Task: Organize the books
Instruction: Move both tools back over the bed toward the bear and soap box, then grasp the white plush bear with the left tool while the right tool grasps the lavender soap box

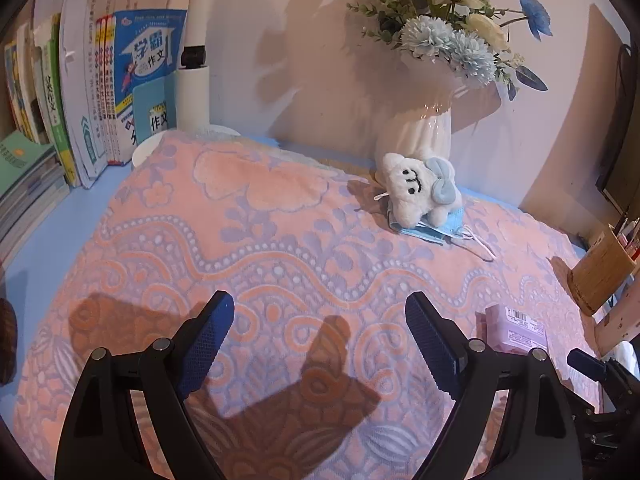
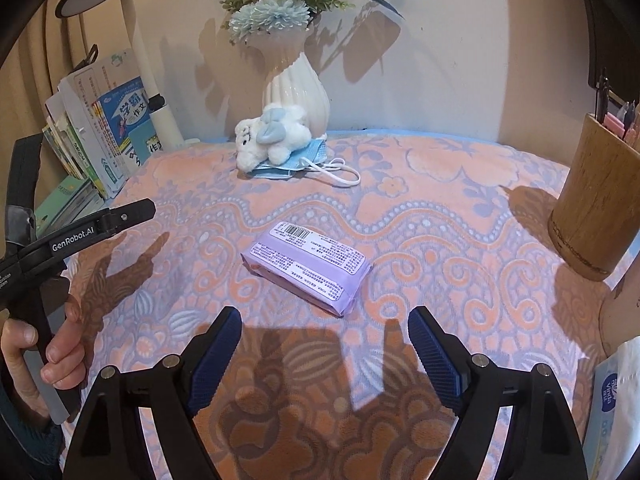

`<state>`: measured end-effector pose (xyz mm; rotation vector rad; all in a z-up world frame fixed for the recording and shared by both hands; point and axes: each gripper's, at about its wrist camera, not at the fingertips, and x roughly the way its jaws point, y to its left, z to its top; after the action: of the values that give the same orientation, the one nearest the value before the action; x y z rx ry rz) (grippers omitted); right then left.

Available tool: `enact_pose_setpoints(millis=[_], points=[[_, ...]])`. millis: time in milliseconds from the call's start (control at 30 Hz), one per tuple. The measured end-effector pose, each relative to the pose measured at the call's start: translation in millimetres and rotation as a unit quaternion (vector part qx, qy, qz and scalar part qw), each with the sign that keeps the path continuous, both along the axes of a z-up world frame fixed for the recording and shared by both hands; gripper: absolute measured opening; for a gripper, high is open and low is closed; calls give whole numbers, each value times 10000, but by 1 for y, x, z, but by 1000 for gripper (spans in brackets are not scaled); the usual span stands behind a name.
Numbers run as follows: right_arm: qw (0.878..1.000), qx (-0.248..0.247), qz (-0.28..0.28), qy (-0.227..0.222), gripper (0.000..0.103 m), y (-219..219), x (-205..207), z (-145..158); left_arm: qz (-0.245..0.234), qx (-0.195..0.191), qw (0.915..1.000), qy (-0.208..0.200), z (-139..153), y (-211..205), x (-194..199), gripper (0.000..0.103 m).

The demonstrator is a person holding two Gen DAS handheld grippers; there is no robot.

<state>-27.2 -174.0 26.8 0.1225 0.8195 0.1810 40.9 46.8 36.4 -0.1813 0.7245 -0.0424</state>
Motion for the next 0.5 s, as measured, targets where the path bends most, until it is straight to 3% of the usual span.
enact_pose_setpoints(millis=[500], points=[[9998,128,-123,50,85,-7,2,-1,-216,172,9996,28,-2,-10,0,87]])
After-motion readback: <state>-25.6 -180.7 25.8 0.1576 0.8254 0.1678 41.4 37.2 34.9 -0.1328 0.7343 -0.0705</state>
